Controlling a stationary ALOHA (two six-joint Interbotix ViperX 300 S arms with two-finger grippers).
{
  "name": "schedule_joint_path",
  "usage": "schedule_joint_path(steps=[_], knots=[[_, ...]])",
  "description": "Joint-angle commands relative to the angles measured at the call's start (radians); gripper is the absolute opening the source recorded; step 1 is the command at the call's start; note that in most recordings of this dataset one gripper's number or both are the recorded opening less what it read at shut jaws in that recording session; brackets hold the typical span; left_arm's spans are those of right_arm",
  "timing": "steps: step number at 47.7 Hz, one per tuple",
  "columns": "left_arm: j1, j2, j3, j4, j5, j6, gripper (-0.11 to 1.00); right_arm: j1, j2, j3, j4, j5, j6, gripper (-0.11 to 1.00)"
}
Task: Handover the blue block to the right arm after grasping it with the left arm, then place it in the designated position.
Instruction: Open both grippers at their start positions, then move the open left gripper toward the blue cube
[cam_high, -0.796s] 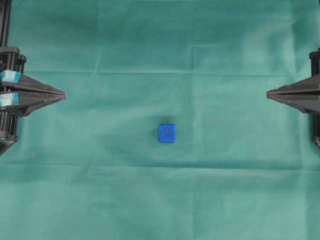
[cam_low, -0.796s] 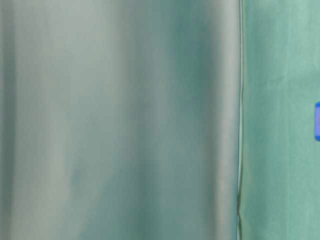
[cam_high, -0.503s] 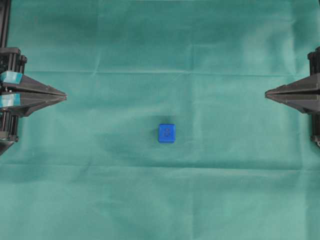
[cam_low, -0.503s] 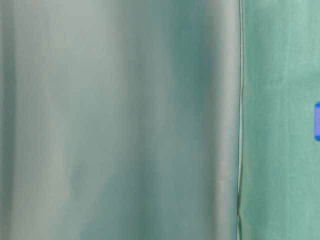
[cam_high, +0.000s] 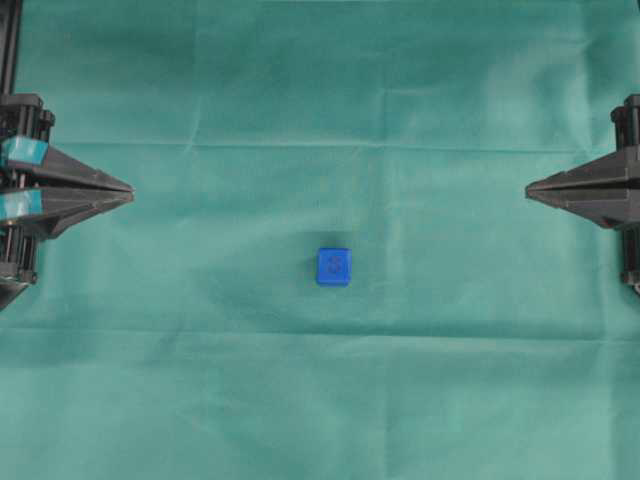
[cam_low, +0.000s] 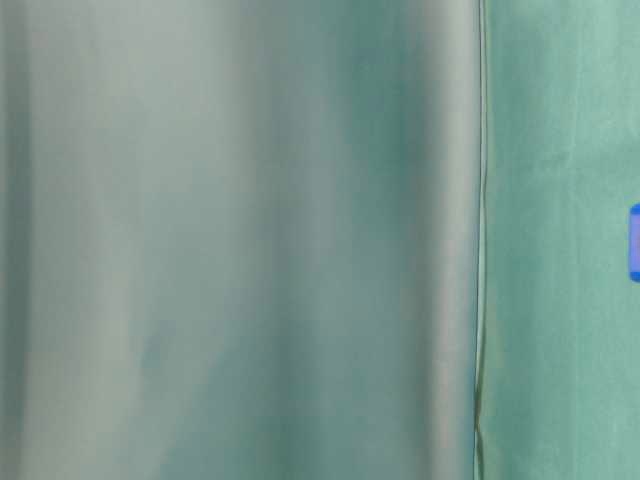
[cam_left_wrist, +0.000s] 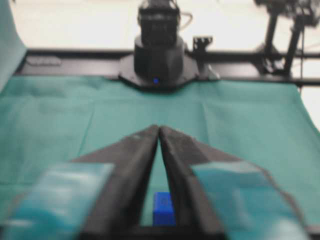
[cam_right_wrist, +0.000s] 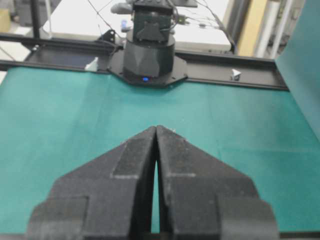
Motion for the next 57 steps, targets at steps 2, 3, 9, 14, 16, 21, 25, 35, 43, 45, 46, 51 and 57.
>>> schedule_joint_path(steps=[2, 3, 9, 14, 16, 21, 25, 35, 43, 45, 46, 51, 57], knots=[[0.002, 0.008, -0.026, 0.002, -0.009, 0.0, 0.4, -0.011, -0.003, -0.029, 0.003, -0.002, 0.003, 0.01], [0.002, 0.008, -0.026, 0.002, -0.009, 0.0, 0.46, -0.011, -0.003, -0.029, 0.003, -0.002, 0.005, 0.03], [0.002, 0.008, -0.029, 0.002, -0.009, 0.0, 0.81, -0.018, -0.003, -0.029, 0.003, -0.003, 0.018, 0.31], [0.002, 0.005, -0.029, 0.0, -0.002, -0.002, 0.99, -0.031, -0.002, -0.031, 0.003, -0.002, 0.025, 0.62], [0.002, 0.006, -0.031, 0.0, -0.002, -0.002, 1.0, -0.038, 0.0, -0.031, 0.005, 0.002, 0.026, 0.74], [0.002, 0.005, -0.031, 0.0, -0.002, -0.002, 1.0, -0.046, 0.0, -0.032, 0.003, 0.008, 0.028, 0.93], [0.002, 0.003, -0.031, 0.002, 0.0, -0.002, 1.0, -0.048, 0.0, -0.034, 0.003, 0.008, 0.029, 0.94], [0.002, 0.0, -0.031, 0.0, -0.002, -0.002, 1.0, -0.048, 0.0, -0.034, 0.003, 0.009, 0.029, 0.94], [0.002, 0.008, -0.034, 0.002, -0.008, -0.003, 1.0, -0.048, 0.002, -0.034, 0.002, 0.008, 0.028, 0.94], [0.002, 0.012, -0.038, 0.0, -0.009, -0.003, 1.0, -0.048, 0.002, -0.034, 0.0, 0.008, 0.028, 0.94], [0.002, 0.015, -0.04, 0.0, -0.011, -0.003, 1.0, -0.048, 0.002, -0.034, 0.0, 0.009, 0.028, 0.94], [0.002, 0.044, -0.058, 0.002, -0.02, -0.002, 1.0, -0.048, 0.002, -0.034, 0.0, 0.008, 0.028, 0.94], [0.002, 0.098, -0.087, 0.002, -0.035, -0.002, 1.0, -0.048, 0.003, -0.035, 0.0, 0.005, 0.028, 0.94]])
